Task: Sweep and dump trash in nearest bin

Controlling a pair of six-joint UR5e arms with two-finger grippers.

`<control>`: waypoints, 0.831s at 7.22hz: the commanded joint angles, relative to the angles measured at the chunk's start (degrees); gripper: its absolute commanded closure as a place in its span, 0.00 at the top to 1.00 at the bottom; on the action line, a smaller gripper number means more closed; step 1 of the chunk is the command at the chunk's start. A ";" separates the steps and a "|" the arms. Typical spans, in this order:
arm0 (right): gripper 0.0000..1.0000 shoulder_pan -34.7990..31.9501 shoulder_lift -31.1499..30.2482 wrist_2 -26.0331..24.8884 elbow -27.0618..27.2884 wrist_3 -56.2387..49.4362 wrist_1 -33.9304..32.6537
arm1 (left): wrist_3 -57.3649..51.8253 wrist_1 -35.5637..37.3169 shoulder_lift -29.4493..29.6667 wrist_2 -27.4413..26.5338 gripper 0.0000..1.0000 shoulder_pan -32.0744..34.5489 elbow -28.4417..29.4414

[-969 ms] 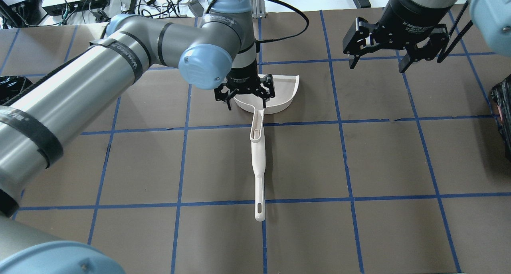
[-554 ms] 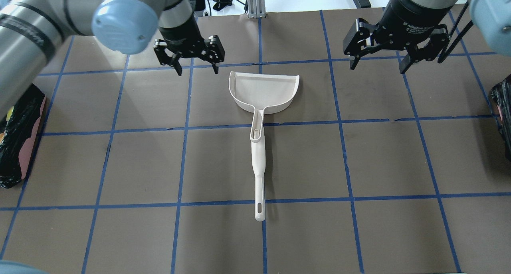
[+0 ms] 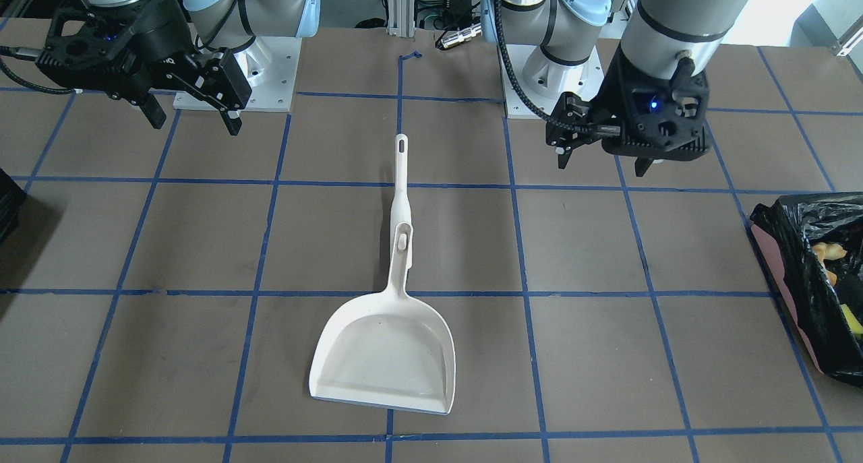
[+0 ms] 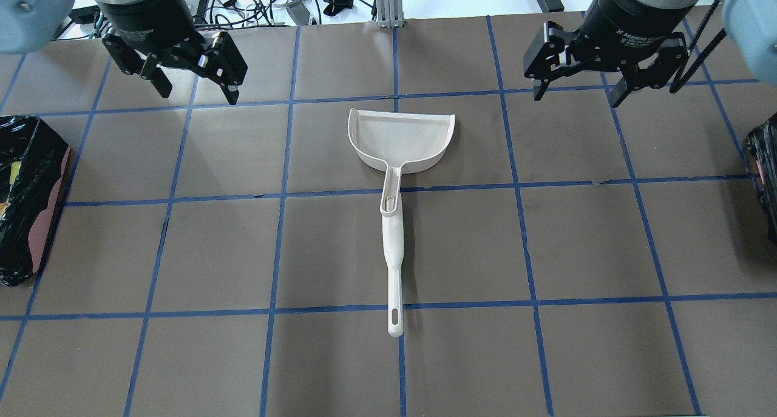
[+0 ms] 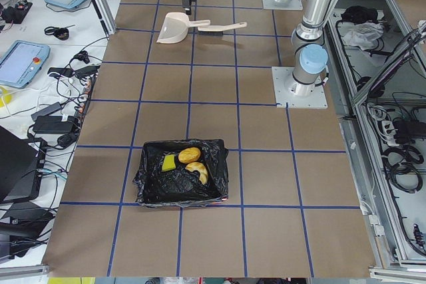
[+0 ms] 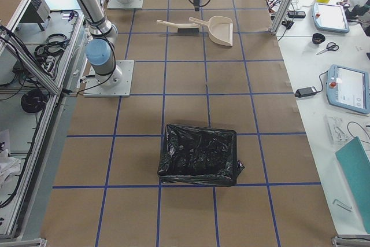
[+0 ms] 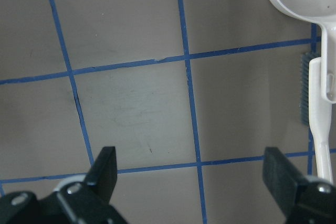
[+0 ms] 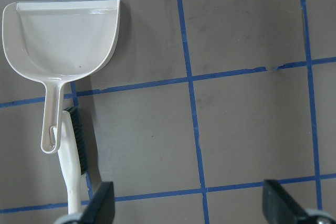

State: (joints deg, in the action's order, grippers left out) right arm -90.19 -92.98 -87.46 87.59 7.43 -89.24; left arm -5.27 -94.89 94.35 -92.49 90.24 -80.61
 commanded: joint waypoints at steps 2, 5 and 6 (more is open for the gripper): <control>1.00 -0.16 -0.81 -0.78 0.82 -0.32 -0.32 | 2.28 -0.04 -4.00 0.73 1.00 -6.72 -1.39; 1.00 -0.16 0.51 -0.95 2.23 -0.31 -8.34 | 3.24 4.26 -3.73 4.44 1.00 -6.57 -5.41; 1.00 -0.16 1.56 -0.96 2.24 -0.40 -10.06 | 3.07 4.36 -4.08 4.17 1.00 -6.48 -6.39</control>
State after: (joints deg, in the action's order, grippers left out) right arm -90.39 -92.41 -88.22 89.67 7.06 -95.86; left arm -2.13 -91.38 90.69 -88.00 83.55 -85.49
